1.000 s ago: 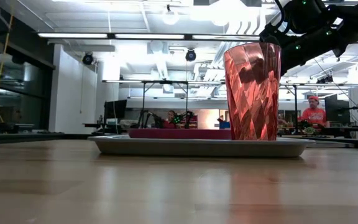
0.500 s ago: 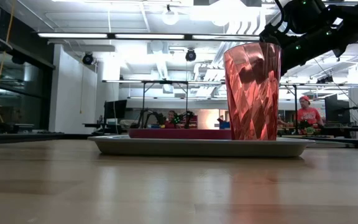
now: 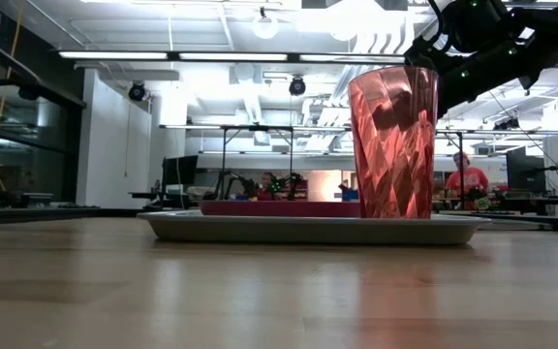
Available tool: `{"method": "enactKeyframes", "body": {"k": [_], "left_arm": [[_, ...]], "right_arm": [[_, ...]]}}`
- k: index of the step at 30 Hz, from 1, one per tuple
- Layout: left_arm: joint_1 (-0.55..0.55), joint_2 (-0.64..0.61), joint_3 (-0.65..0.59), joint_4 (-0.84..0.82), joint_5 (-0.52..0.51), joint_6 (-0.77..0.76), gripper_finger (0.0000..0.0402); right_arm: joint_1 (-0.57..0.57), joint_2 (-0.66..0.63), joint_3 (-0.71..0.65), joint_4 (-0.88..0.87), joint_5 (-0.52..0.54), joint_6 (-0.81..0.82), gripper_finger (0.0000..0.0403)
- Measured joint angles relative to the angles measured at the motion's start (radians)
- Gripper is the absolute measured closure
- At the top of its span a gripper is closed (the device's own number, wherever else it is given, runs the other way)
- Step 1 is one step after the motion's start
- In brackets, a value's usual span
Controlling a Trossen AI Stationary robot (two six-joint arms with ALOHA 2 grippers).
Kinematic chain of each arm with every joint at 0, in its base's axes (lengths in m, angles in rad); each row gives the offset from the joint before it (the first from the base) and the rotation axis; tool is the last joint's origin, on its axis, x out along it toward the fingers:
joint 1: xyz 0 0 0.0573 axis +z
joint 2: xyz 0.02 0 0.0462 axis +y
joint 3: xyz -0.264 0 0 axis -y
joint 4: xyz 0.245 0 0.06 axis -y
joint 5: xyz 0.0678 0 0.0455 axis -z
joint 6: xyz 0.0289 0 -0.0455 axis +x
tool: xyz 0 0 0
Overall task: Pick and place plate/cup/fork/spoon on tray
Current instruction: Put the yellow spoon on the gray serving tray to the left of the orange fork
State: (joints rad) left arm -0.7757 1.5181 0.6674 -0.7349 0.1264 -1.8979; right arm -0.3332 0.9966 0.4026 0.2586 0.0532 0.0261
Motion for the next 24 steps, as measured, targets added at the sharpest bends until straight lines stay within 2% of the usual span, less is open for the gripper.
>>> {"method": "enactKeyframes", "body": {"k": [4,7,11,13,19,21,24], "left_arm": [[0.042,-0.007,-0.002,-0.009,0.007,0.098,0.0374],[0.081,-0.039,0.003,-0.025,-0.044,0.174,0.0360],[0.151,-0.113,0.036,-0.075,-0.236,0.292,0.0357],[0.194,-0.163,0.062,-0.092,-0.276,0.384,0.0362],[0.395,-0.283,0.150,-0.187,-0.405,0.708,0.0365],[0.480,-0.303,0.183,-0.230,-0.457,0.846,0.0364],[0.640,-0.312,0.239,-0.205,-0.534,1.073,0.0364]], "right_arm": [[0.000,0.000,0.000,0.000,0.000,0.000,0.0402],[0.000,0.000,0.000,0.000,0.000,0.000,0.0402],[0.000,0.000,0.000,0.000,0.000,0.000,0.0402],[0.000,0.000,0.000,0.000,0.000,0.000,0.0402],[0.000,0.000,0.000,-0.001,0.000,0.000,0.0402],[0.000,0.000,0.000,-0.001,0.000,0.000,0.0402],[0.000,0.002,0.000,-0.001,0.000,0.000,0.0402]]}}
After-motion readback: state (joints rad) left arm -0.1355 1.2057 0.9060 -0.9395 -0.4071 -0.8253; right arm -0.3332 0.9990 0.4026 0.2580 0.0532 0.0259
